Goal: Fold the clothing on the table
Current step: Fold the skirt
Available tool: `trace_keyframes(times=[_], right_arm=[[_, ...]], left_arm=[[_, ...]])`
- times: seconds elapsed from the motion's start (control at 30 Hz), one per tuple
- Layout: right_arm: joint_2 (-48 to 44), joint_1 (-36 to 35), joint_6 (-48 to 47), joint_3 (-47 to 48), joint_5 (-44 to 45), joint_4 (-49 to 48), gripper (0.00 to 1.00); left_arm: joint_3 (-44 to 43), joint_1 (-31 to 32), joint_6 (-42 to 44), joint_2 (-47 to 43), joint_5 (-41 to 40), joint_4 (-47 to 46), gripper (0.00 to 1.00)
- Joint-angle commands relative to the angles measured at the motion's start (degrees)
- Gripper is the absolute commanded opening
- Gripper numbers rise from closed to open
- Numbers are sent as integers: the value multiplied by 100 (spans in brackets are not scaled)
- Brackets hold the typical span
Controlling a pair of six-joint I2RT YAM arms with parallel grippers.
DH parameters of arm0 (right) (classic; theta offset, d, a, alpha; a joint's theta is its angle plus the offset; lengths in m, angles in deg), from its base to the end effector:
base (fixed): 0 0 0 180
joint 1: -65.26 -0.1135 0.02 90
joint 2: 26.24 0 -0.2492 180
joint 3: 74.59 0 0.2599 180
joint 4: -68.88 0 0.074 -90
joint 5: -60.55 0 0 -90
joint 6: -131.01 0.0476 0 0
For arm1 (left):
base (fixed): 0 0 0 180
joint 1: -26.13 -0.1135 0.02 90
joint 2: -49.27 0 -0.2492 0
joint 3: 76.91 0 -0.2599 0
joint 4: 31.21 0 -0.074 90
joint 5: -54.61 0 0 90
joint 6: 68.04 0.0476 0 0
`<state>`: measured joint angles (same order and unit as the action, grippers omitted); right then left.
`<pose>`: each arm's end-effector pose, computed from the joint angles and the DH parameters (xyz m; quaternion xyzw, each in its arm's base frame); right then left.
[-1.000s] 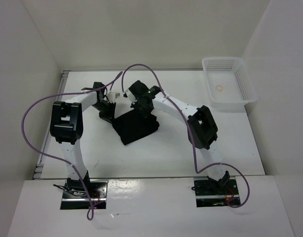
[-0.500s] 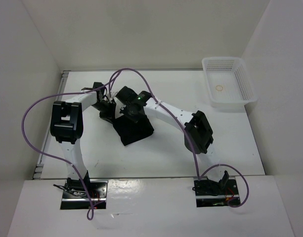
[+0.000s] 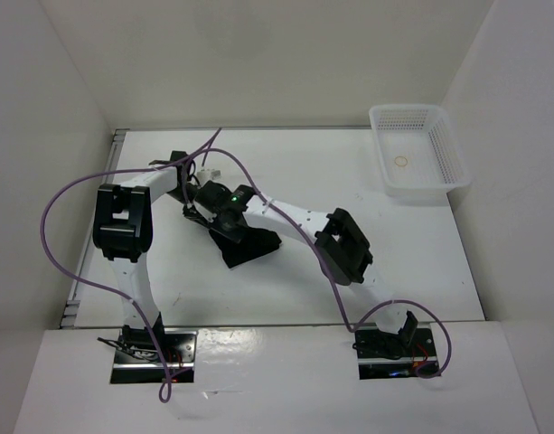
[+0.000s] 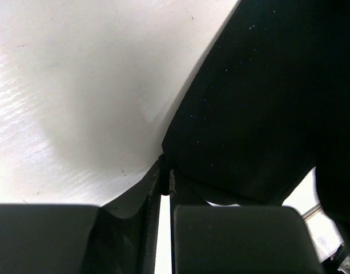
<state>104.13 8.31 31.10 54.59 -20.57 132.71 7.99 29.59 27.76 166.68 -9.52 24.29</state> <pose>0.2747 0.4087 0.1883 -0.5223 0.8216 0.0167 0.2279 0.3979 -0.0449 0.1219 0.1019 0.9640 -0.2204 0.1080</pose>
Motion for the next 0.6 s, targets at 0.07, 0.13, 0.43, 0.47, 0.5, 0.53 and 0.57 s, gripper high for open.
trace_keyframes(times=[0.07, 0.13, 0.43, 0.47, 0.5, 0.53, 0.57], right_arm=[[42, -185, 7, 115, 43, -205, 0], [42, -237, 7, 115, 43, -257, 0], [94, -291, 7, 343, 43, -258, 0], [155, -291, 7, 344, 43, -258, 0], [156, -291, 59, 344, 43, -258, 0], [156, -343, 60, 405, 43, -258, 0], [156, -343, 60, 405, 43, -258, 0]], left_arm=[[-69, 40, 176, 257, 120, 92, 8], [-69, 40, 176, 257, 120, 144, 8], [-69, 40, 176, 257, 173, 144, 8], [-69, 40, 176, 257, 173, 144, 8], [-69, 40, 176, 257, 173, 144, 8], [-69, 40, 176, 257, 173, 144, 8], [-69, 40, 176, 257, 173, 144, 8]])
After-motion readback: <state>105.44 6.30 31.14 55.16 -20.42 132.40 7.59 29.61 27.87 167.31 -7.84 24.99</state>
